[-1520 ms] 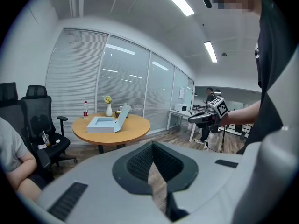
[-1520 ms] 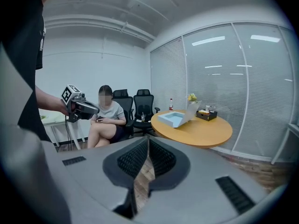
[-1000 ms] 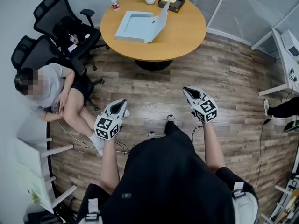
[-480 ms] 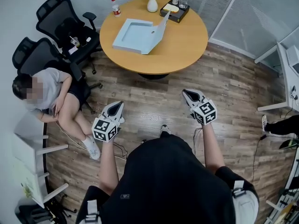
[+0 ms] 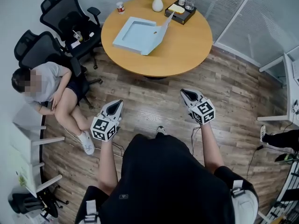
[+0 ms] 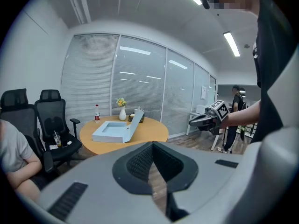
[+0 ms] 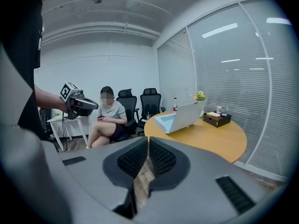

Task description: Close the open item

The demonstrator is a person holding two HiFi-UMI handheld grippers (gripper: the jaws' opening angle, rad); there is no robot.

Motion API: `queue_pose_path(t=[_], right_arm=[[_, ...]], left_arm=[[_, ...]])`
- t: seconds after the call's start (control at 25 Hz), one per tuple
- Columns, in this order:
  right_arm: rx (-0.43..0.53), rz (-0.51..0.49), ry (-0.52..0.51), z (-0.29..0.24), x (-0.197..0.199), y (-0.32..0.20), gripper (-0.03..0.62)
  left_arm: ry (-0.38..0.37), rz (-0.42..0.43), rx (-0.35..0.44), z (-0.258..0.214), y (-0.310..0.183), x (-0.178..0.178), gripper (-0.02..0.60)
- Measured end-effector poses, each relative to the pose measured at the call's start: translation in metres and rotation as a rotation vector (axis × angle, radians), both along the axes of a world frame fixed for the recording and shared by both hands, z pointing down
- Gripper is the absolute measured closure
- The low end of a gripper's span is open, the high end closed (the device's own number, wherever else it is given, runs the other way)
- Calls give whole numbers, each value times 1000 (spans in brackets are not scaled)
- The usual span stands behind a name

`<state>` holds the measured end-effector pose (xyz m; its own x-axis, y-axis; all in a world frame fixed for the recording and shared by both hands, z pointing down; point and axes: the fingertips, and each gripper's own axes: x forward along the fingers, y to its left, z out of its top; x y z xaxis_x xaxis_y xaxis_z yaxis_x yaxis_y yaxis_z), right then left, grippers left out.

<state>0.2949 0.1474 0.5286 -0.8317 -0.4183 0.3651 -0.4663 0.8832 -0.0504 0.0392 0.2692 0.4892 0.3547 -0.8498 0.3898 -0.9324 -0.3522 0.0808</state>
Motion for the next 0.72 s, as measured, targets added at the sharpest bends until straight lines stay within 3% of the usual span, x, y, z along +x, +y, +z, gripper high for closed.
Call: queue_pose_path(t=[0.4,0.72], right_arm=[[-8,1,-3,0,-18,-22,586],[-7,59,11,-3,-50,-44,586]], left_arm=[[18,-14,-3,5,-19,-18,577],[46,22,-5,9,-53,-59,577]])
